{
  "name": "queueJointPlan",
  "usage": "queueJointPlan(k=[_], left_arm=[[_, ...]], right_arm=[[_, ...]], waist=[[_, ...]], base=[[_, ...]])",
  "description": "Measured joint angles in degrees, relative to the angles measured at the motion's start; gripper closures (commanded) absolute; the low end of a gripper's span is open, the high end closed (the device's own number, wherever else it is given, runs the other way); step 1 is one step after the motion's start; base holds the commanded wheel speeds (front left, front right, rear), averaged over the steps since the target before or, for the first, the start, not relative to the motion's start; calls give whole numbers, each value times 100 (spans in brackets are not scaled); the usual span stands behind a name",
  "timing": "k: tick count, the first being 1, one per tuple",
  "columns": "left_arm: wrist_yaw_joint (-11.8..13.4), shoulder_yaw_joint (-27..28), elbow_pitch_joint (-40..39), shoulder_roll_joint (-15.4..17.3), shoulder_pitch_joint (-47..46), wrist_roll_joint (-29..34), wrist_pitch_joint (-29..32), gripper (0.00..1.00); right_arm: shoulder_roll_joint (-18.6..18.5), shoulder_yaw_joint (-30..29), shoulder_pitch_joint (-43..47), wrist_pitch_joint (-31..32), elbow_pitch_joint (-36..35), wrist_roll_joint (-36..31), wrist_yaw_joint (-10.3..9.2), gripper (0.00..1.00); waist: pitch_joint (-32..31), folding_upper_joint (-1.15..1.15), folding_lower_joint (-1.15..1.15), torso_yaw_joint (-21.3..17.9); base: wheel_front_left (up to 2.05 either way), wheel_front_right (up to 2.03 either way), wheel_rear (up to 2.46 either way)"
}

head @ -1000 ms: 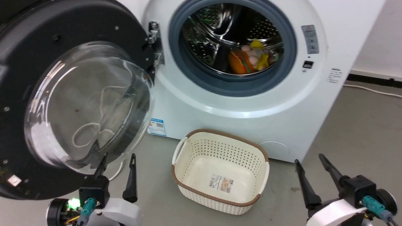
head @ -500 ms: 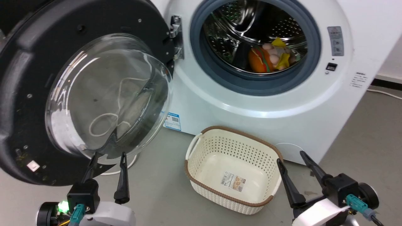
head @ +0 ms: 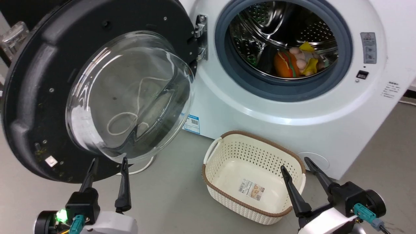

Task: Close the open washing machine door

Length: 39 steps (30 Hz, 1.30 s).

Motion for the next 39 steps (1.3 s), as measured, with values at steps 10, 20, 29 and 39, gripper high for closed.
queueJointPlan(k=[10,20,29,39], left_arm=[[-112,213,-176,59,-9,-209,-110,100],[-324,773,-481,692,-631,-595,-224,100],[-490,1185,412,1584,-1985,-2083,423,100],[-288,1842,2396,1969,-3178,-3860,1948,100]], right_arm=[[0,4,8,-105,1,76,0,0],[0,-119,96,-232,-65,126,0,0],[1,-116,153,-333,-129,176,0,0],[2,-10,21,-453,-109,146,0,0]], waist=[[-2,0,0,236],[87,0,0,492],[288,0,0,586],[578,0,1,499]], base=[[0,0,0],[0,0,0],[0,0,0],[0,0,0]])
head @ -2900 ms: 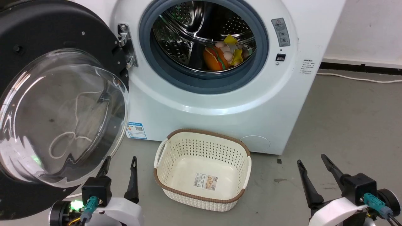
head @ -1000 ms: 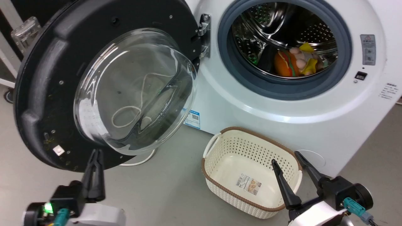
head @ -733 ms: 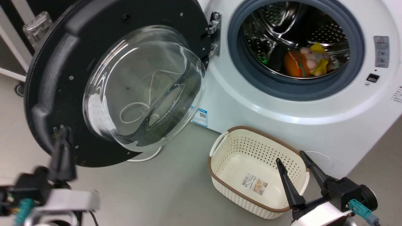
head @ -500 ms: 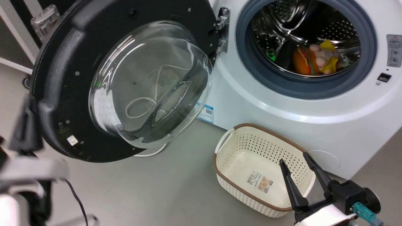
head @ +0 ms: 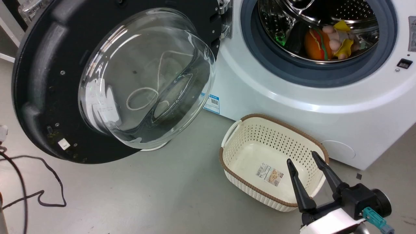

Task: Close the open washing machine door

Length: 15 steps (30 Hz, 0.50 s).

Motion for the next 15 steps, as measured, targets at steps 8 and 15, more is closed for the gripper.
queueJointPlan(k=[8,15], left_arm=[[231,534,1047,10,-627,-1325,1156,100],[87,676,1273,-24,-854,-2225,2269,100]], right_arm=[[4,96,-48,-103,68,-30,0,0],[8,140,-102,-185,108,-31,0,0]], waist=[[133,0,-1,25],[186,0,0,95]], base=[[0,0,0],[0,0,0]])
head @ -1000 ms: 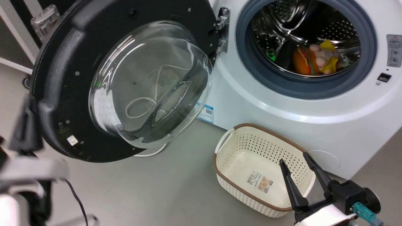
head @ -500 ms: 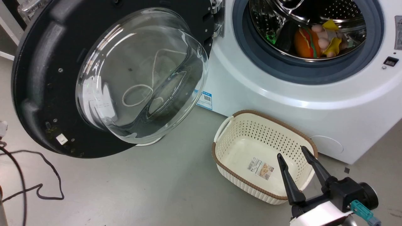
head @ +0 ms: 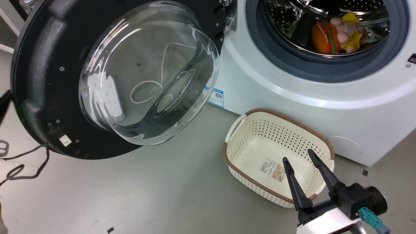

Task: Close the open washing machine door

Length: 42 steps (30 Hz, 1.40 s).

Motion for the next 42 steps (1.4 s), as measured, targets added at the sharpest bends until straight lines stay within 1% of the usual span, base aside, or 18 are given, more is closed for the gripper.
queueJointPlan(k=[5,11,13,17,19,21,23,27,30,33,36,42], left_arm=[[-111,44,-109,-34,1,-641,926,100],[-99,81,-559,-303,141,-1355,1883,100],[-42,94,-749,-403,304,-1570,2168,100],[109,-12,-1341,-679,826,-1691,2529,100],[199,-90,-1671,-869,1124,-1705,2654,100],[215,-201,-2016,-1055,1453,-1735,2781,100],[254,-267,-2325,-1306,1786,-1780,2855,100],[344,-541,-2959,-1807,2460,-1846,2869,100],[344,-872,-3256,-1995,2952,-1969,2814,100],[319,-1285,-3439,-2048,3335,-2216,2538,100],[260,-1801,-3481,-2035,3588,-2694,2076,100],[46,-2828,-3474,-2056,3622,-3398,1140,100]], right_arm=[[1,34,-6,-60,38,2,0,0],[4,12,-1,-120,74,66,0,0],[4,-4,26,-138,88,108,0,0],[4,-176,142,-163,99,122,0,0],[11,-372,175,-163,107,134,0,0],[9,-579,181,-164,101,155,0,0],[9,-765,187,-164,98,152,0,0],[9,-1068,191,-164,81,75,0,0],[10,-1263,184,-164,66,35,0,0],[8,-1344,152,-164,66,2,0,0],[12,-1329,119,-164,64,-13,0,0],[10,-1336,91,-164,59,13,0,0]], waist=[[-50,0,0,53],[-205,0,0,117],[-299,0,0,123],[-523,0,-1,89],[-628,0,-2,52],[-705,0,-2,-19],[-757,0,-1,-121],[-798,0,-1,-383],[-776,0,-1,-622],[-723,0,-1,-909],[-642,0,-1,-1250],[-396,0,-1,-2041]], base=[[0,0,0],[0,0,0],[0,0,0],[0,0,0],[0,0,0],[0,0,0],[0,0,0],[0,0,0],[0,0,0],[0,0,0],[0,0,0],[0,0,0]])
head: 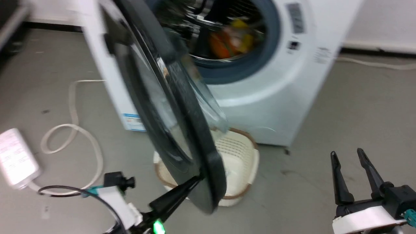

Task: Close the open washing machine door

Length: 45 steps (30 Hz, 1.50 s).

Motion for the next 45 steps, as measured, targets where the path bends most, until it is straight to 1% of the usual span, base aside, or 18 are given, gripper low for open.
queueJointPlan(k=[5,9,16,19,21,24,28,32,34,35,36,37,40,42,44,45], left_arm=[[-160,-586,177,3,-481,-296,-627,100],[-219,-860,412,-16,-1063,-464,-1207,100],[-199,-847,1300,-22,-2384,-531,-2535,100],[-208,-742,1746,-23,-2925,-682,-3027,100],[-248,-700,2027,-22,-3205,-712,-3249,100],[-354,-724,2375,-26,-3390,-716,-3377,100],[-470,-856,2604,-25,-3342,-678,-3378,100],[-545,-1093,2455,65,-2912,-196,-3406,100],[-545,-1226,2058,171,-2535,183,-3566,100],[-546,-1268,1812,247,-2348,409,-3700,85],[-557,-1304,1580,345,-2165,680,-3905,53],[-559,-1370,1362,487,-1997,1050,-4169,0],[-559,-1662,899,1088,-1519,2417,-5177,0],[-559,-1747,820,1419,-1239,3206,-5881,0],[-555,-1722,844,1649,-983,4085,-6113,0],[-509,-1671,827,1729,-879,4591,-6148,0]], right_arm=[[4,23,-44,0,-8,104,1,0],[1,52,-101,0,-18,249,1,0],[-1,168,-125,0,-3,580,1,0],[-1,254,-123,0,4,661,1,0],[-1,292,-121,0,5,700,1,0],[-1,344,-110,0,3,711,1,0],[0,342,-103,0,-21,693,1,0],[0,383,-85,0,-91,601,1,0],[0,391,-55,0,-145,532,1,0],[-1,409,-40,0,-165,501,1,0],[-1,424,-18,0,-189,461,1,0],[0,439,13,0,-212,428,1,0],[-1,470,51,0,-249,381,1,0],[0,515,91,0,-285,333,1,0],[0,539,146,0,-308,310,1,0],[0,542,168,0,-313,296,1,0]], waist=[[277,0,1,-726],[504,0,1,-1320],[887,0,1,-2283],[1022,1,1,-2596],[1093,0,1,-2746],[1118,0,1,-2827],[1032,1,1,-2671],[849,0,0,-2344],[750,0,0,-2140],[700,0,0,-2032],[648,0,0,-1917],[596,0,0,-1802],[434,0,0,-1448],[320,0,0,-1210],[204,0,0,-982],[148,0,-1,-874]], base=[[0,0,0],[0,0,0],[0,0,0],[0,0,0],[0,0,0],[0,0,0],[0,0,0],[0,0,0],[0,0,0],[0,0,0],[0,0,0],[0,0,0],[0,0,0],[0,0,0],[0,0,0],[0,0,0]])
